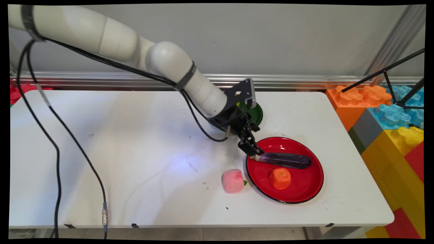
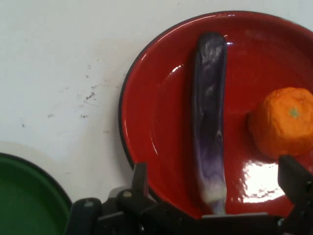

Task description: Pick up the eggplant from the red plate

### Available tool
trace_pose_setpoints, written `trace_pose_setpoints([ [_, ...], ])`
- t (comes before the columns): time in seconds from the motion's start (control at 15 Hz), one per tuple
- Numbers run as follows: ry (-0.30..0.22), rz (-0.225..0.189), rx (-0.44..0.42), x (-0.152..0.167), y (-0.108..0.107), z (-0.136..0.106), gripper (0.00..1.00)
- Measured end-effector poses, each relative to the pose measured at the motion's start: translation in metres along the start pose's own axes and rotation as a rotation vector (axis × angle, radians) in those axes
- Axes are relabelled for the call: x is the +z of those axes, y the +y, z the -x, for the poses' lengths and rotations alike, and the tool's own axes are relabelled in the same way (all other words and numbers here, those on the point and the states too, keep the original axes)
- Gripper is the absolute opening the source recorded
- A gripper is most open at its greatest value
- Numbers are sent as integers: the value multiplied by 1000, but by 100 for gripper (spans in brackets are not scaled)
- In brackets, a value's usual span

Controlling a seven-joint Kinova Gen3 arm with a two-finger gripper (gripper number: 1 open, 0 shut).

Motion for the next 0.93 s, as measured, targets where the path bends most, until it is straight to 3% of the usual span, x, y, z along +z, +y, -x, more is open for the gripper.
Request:
trace_pose_setpoints([
  [0.93, -1, 6, 30, 62, 2, 9, 100],
])
